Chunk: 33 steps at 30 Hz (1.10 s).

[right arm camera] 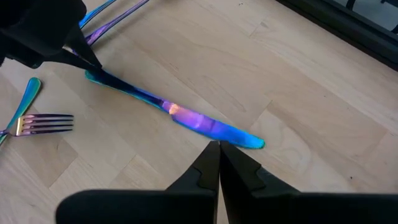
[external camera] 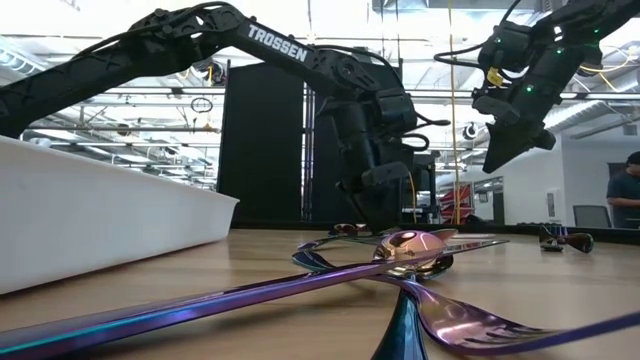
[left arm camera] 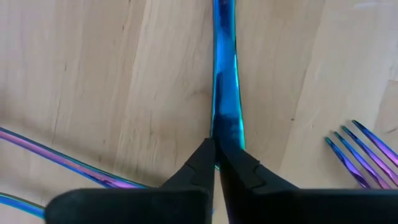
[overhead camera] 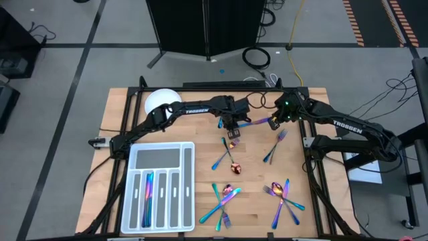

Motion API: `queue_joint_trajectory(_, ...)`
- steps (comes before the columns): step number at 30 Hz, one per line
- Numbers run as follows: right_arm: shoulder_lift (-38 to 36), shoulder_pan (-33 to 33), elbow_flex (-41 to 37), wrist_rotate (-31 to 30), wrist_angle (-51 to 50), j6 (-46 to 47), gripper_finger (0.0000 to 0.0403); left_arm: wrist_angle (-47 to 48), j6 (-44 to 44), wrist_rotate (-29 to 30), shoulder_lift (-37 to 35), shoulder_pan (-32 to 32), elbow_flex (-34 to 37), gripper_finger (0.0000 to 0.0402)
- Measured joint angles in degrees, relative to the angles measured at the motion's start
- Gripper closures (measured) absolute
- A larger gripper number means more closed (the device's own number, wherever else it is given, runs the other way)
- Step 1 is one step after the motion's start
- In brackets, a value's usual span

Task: Sort silverware
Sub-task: Put the iridescent blue knife in the silverware tray

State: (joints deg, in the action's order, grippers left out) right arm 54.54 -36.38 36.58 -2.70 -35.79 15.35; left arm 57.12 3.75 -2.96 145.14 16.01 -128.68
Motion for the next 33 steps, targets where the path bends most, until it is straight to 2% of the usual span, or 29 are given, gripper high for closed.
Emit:
queue_joint_trajectory(6,0.6,-0.3,-0.7,0.3,2.5,-1.6,0.0403,0.0,0.0,0.0,0.0,0.0,0.0,0.0400)
queue_joint_trajectory(8,2.1,-1.5,-1.9,3.6,4.4,-3.8,0.0403,0.0,0.0,0.0,0.0,0.0,0.0,0.0399)
queue_joint_trajectory(11,6.1,-3.7,-3.3,10.1,7.3,-6.2,0.0403,0.0,-0.1,0.0,-0.1,0.0,0.0,0.0399)
queue_joint_trajectory(18,17.6,-12.0,-3.3,14.2,11.6,-11.2,0.0403,4.5,-0.2,0.0,-0.6,0.0,0.0,0.0400)
queue_joint_trajectory(22,23.2,-15.6,-3.3,14.8,14.0,-10.2,0.0403,4.8,0.2,0.1,-1.9,0.1,0.0,0.0400)
queue_joint_trajectory(26,26.5,-15.7,-3.3,16.6,17.5,-8.9,0.0403,3.4,1.7,0.1,-3.4,0.1,0.0,0.0400)
queue_joint_trajectory(33,28.0,-15.1,-3.3,16.4,18.0,-8.0,0.0403,3.7,3.1,0.2,-3.5,0.1,0.0,0.0400)
